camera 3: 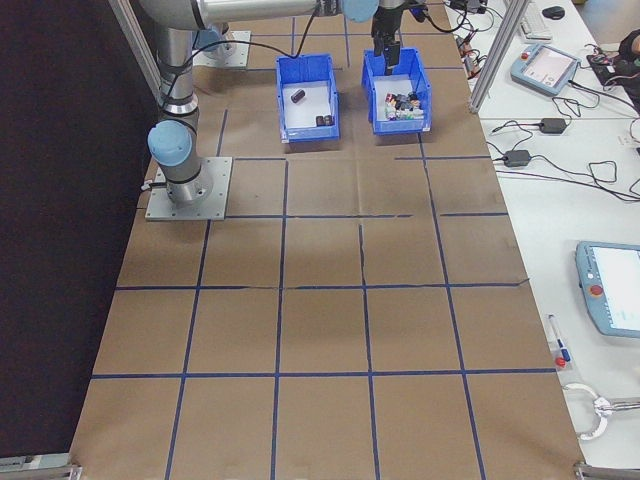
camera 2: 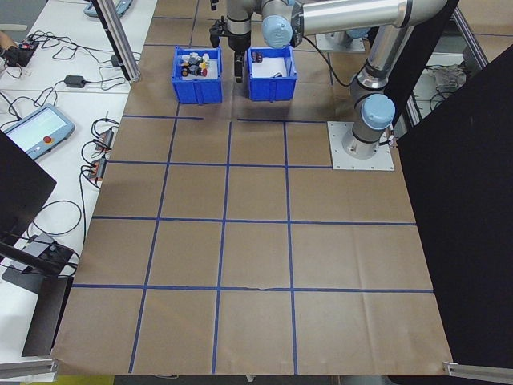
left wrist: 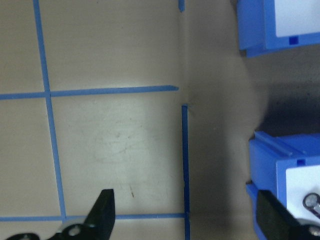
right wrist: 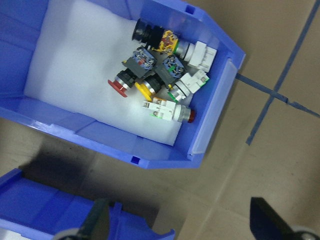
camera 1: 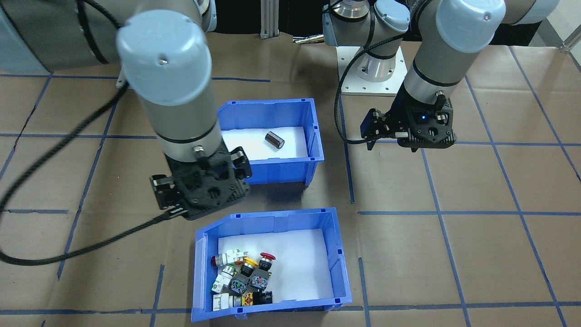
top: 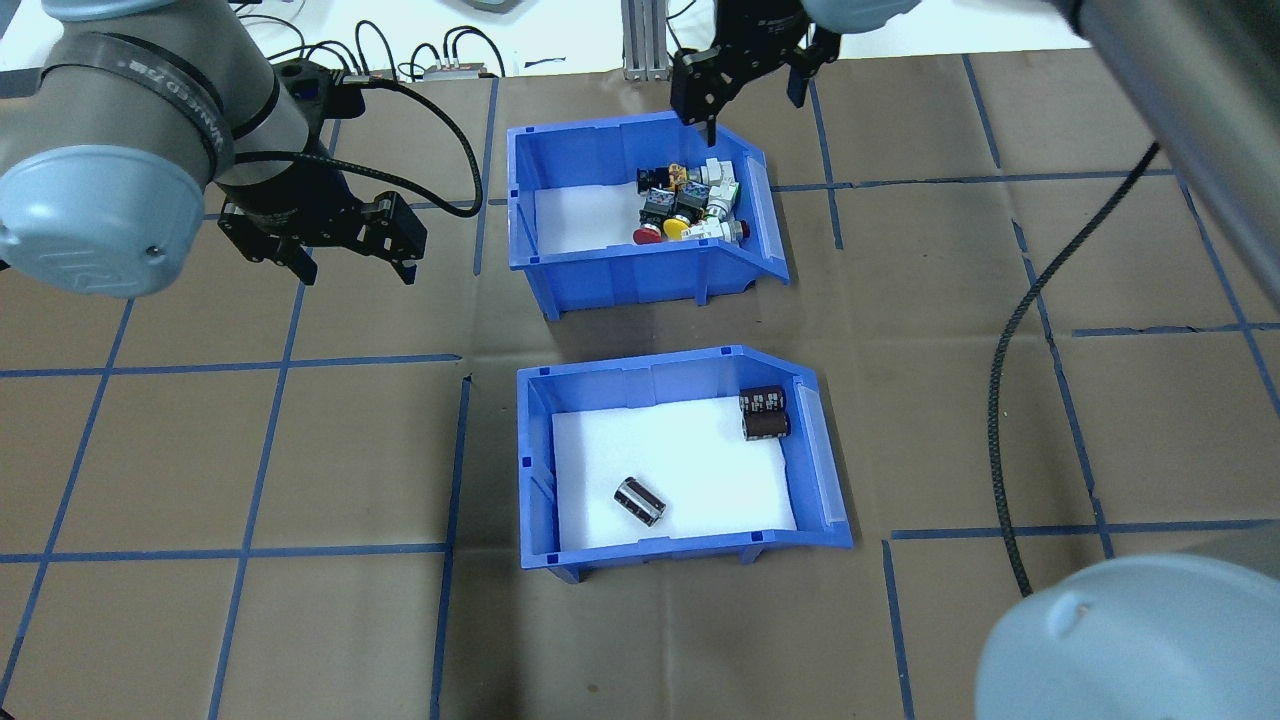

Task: Place battery box in front

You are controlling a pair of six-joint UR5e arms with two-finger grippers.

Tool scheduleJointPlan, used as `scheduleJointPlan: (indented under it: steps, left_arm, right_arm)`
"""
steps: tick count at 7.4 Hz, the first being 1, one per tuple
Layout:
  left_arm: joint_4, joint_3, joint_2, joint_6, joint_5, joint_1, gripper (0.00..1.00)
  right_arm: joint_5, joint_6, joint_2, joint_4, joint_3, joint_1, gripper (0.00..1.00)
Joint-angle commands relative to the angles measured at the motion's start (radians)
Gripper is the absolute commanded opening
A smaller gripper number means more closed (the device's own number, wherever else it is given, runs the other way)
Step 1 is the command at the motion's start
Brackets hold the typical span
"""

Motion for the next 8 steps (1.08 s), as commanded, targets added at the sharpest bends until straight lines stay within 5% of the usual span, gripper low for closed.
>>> scheduleJointPlan:
  steps: [1,3,5,7,8]
  left_arm:
    - [0.011,0.012,-0.023,-0.001,-0.004,0.0,0.99]
    - [0.011,-0.007,-0.003,0.001,-0.002,0.002,0.99]
    - [0.007,-0.094,0.059,-0.226,-0.004,-0.018,0.99]
    - [0.011,-0.276,0.182,-0.524,-0.126,-0.024,0.99]
    - [0.013,-0.341,0.231,-0.635,-0.145,-0.026,0.99]
  right_arm:
    - [-0.12,-0.068,0.05,0.002,-0.022,0.09,1.0]
    - [-0.131,-0.075,0.052,0.047,-0.018,0.138,1.0]
    - [-0.127,-0.341,0.059,0.056,-0.02,0.181,1.0]
    - [-0.108,-0.496,0.082,0.044,-0.018,0.197,1.0]
    - [-0.104,-0.579,0.096,0.039,-0.02,0.204,1.0]
